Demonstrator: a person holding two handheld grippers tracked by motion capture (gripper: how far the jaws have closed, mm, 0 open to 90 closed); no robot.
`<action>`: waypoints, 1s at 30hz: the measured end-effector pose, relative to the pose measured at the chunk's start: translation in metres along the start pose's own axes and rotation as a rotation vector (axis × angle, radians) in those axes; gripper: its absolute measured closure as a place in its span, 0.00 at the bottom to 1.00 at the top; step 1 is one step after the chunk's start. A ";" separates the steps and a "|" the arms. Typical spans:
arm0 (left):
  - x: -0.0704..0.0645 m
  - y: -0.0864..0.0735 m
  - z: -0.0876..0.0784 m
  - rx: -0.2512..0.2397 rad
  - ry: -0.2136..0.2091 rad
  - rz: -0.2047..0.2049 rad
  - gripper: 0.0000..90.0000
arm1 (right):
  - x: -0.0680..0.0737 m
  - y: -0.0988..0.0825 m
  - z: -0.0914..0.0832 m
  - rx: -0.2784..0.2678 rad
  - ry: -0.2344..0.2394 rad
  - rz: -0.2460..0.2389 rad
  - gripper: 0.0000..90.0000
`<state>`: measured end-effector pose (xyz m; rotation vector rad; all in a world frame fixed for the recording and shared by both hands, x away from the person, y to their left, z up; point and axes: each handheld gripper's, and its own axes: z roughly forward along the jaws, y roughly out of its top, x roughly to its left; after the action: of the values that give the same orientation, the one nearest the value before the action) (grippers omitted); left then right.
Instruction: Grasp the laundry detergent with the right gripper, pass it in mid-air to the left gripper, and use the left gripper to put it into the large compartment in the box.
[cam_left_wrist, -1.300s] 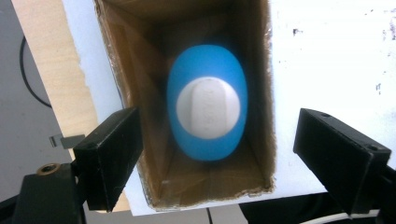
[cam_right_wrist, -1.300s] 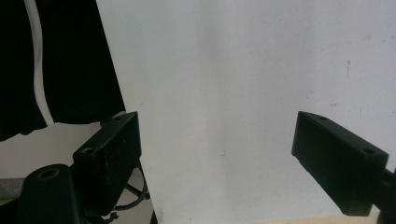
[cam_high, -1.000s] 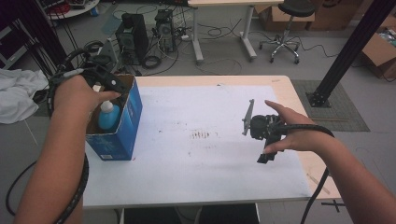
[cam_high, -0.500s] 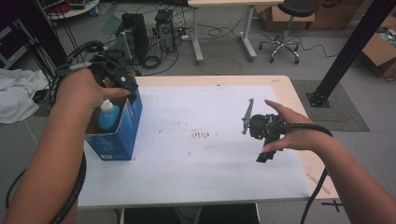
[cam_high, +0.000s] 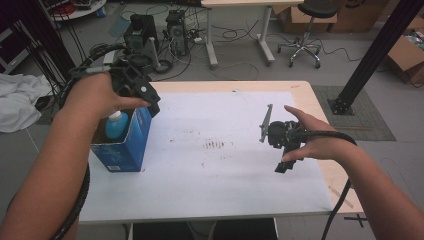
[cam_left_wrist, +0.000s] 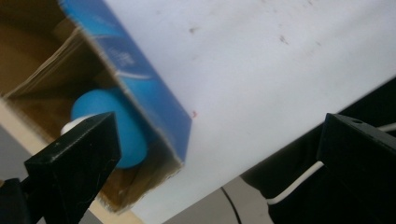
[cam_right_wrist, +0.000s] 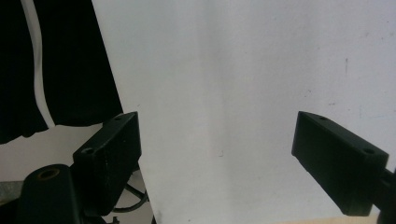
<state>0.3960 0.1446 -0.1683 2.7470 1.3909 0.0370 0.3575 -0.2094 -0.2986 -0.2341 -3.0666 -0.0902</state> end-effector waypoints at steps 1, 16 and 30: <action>-0.005 0.002 0.001 0.002 0.000 0.034 0.00 | 0.000 0.000 0.000 0.002 -0.002 -0.006 0.17; -0.063 0.012 0.028 0.057 -0.028 0.498 0.00 | -0.002 0.003 -0.008 0.009 0.002 -0.023 0.17; -0.088 0.011 0.050 0.091 -0.073 0.737 0.00 | -0.009 0.006 -0.009 0.023 0.000 -0.023 0.17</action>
<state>0.3551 0.0650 -0.2167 3.1225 0.3097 -0.0931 0.3674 -0.2055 -0.2894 -0.1970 -3.0686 -0.0560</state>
